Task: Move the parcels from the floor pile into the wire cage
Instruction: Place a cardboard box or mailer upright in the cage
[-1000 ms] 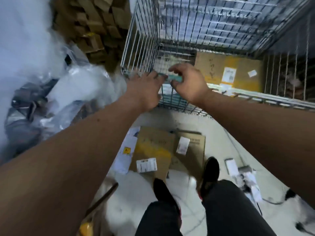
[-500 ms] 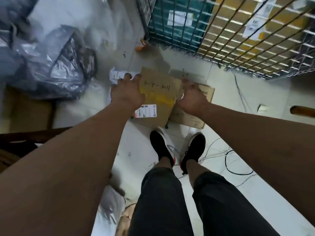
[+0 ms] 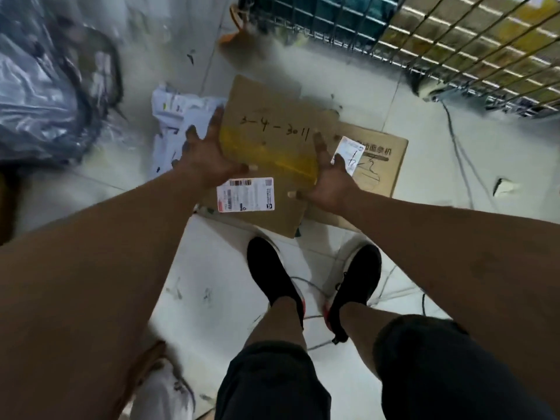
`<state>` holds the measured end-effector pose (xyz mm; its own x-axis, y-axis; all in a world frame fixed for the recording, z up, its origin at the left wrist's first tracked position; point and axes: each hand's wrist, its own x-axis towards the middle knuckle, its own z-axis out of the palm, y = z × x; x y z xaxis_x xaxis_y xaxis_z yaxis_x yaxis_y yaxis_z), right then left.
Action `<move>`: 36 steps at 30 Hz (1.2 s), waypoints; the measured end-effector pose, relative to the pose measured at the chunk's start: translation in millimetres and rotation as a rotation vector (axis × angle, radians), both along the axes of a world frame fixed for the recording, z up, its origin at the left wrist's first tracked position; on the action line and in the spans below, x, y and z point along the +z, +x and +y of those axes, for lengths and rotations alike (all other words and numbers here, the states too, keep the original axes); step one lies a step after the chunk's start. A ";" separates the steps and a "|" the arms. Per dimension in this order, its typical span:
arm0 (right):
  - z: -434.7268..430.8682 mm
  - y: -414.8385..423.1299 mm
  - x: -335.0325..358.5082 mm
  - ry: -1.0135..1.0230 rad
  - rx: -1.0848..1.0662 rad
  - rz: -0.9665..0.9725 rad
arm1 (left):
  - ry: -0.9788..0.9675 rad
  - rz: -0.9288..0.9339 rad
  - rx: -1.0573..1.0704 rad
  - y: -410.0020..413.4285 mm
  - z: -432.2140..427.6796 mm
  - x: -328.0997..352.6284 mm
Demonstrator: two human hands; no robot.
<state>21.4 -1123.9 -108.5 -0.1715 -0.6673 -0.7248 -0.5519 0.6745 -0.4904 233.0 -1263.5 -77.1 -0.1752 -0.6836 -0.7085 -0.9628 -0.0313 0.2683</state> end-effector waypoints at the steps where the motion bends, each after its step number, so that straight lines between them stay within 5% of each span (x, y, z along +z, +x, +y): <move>1: -3.3 1.9 -16.4 -0.031 -0.025 -0.009 | 0.016 0.028 0.009 -1.0 -6.2 -17.9; 8: -5.1 8.5 -78.4 -0.175 -0.218 -0.124 | -0.003 0.203 0.030 10.2 -6.8 -92.8; 16: -20.8 11.0 -46.9 -0.313 -0.235 -0.082 | -0.120 0.275 0.095 11.2 -6.5 -56.7; 36: -66.2 -75.9 389.0 -0.387 0.015 -0.041 | -0.319 0.372 0.114 -21.4 -7.2 383.5</move>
<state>-54.6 -1190.2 280.5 -0.1355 -0.8948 -0.4253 -0.5348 0.4274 -0.7289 211.6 -1270.7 306.4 -0.2878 -0.8856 -0.3644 -0.7952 0.0089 0.6063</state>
